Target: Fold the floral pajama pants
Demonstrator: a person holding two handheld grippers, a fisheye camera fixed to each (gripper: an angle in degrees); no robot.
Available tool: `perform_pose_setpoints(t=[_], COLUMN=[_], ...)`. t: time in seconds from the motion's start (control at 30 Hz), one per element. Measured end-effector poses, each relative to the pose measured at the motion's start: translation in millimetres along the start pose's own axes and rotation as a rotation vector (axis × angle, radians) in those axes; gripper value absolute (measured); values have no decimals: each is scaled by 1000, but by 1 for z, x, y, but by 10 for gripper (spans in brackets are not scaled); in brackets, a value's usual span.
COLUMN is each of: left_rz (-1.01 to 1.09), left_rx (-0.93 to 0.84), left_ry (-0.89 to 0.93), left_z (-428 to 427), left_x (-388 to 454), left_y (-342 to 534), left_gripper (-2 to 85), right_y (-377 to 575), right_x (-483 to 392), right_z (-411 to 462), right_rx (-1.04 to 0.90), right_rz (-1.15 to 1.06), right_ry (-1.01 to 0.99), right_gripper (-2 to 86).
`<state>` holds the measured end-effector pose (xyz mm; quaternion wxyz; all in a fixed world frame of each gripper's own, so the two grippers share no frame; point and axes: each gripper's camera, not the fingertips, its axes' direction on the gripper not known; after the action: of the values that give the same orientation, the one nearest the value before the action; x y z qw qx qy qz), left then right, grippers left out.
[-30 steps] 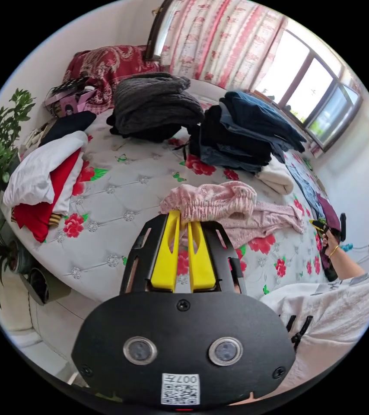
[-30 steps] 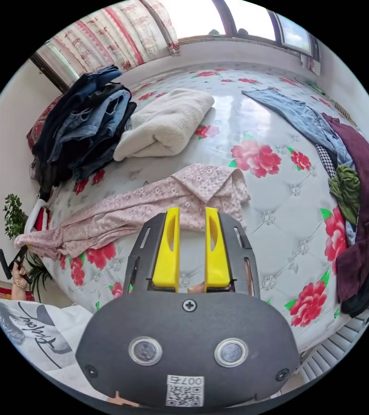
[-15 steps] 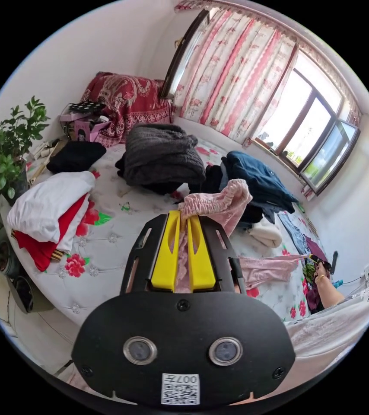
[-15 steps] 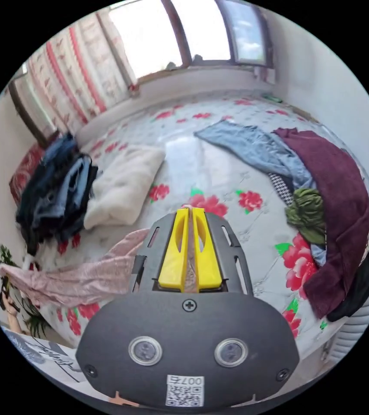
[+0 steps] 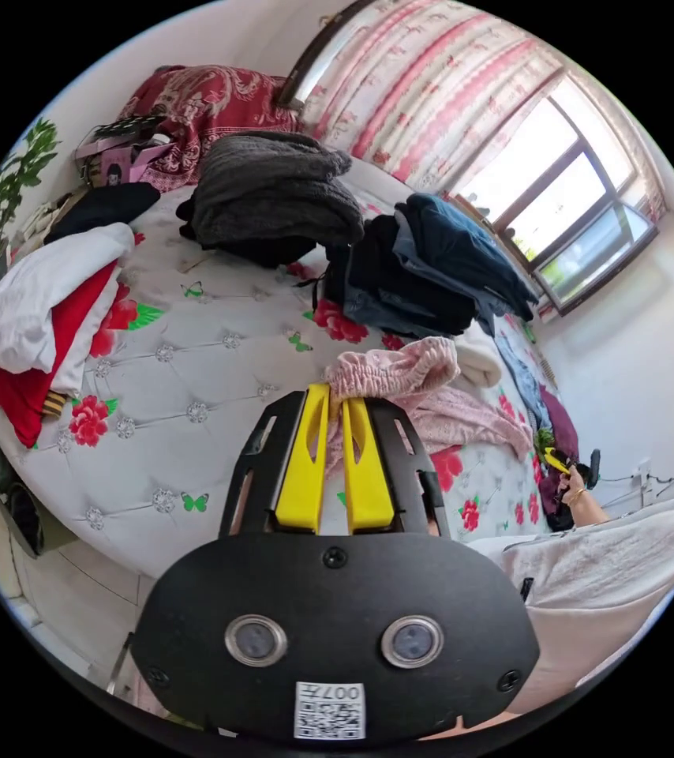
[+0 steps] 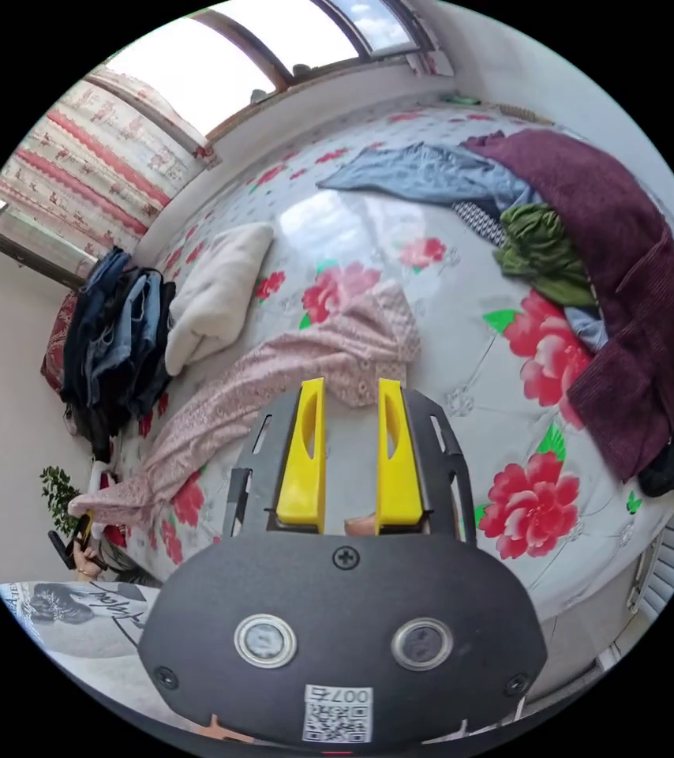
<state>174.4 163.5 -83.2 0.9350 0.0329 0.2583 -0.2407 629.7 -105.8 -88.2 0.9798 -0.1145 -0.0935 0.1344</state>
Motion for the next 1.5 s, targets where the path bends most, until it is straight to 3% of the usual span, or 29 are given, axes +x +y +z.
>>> perform_pose_setpoints(t=[0.13, 0.27, 0.37, 0.47, 0.57, 0.73, 0.87, 0.97, 1.2, 1.37, 1.5], left_rz=[-24, -29, 5, 74, 159, 310, 343, 329, 256, 180, 158], left_rx=[19, 39, 55, 59, 84, 187, 145, -11, -482, -485, -373], left_ry=[13, 1, 11, 2, -18, -14, -109, -217, -285, -316, -106], left_z=[4, 8, 13, 15, 4, -41, -49, -12, 90, 74, 53], left_x=[5, 14, 27, 43, 57, 74, 70, 57, 34, 21, 35], left_y=[-14, -39, -60, -79, -91, -87, -55, -14, 94, 119, 120], left_gripper=[1, 2, 2, 2, 1, -1, 1, 5, 18, 17, 66], right_y=[-9, -26, -35, -39, -36, 0, 58, 91, 186, 205, 204], right_x=[10, 32, 43, 33, 30, 65, 110, 140, 198, 209, 212], right_z=[39, 53, 60, 53, 1, -156, -232, -230, -177, -186, -208], right_rx=[-95, -73, -73, -118, 4, 377, 583, 375, 65, 56, 110], right_rz=[-2, 89, 133, 36, -35, -37, 57, 126, 319, 333, 329], right_ry=[59, 138, 178, 168, 116, -98, -199, -88, 34, 52, 36], right_gripper=[95, 107, 70, 12, 2, -2, -3, -3, -3, -3, -3])
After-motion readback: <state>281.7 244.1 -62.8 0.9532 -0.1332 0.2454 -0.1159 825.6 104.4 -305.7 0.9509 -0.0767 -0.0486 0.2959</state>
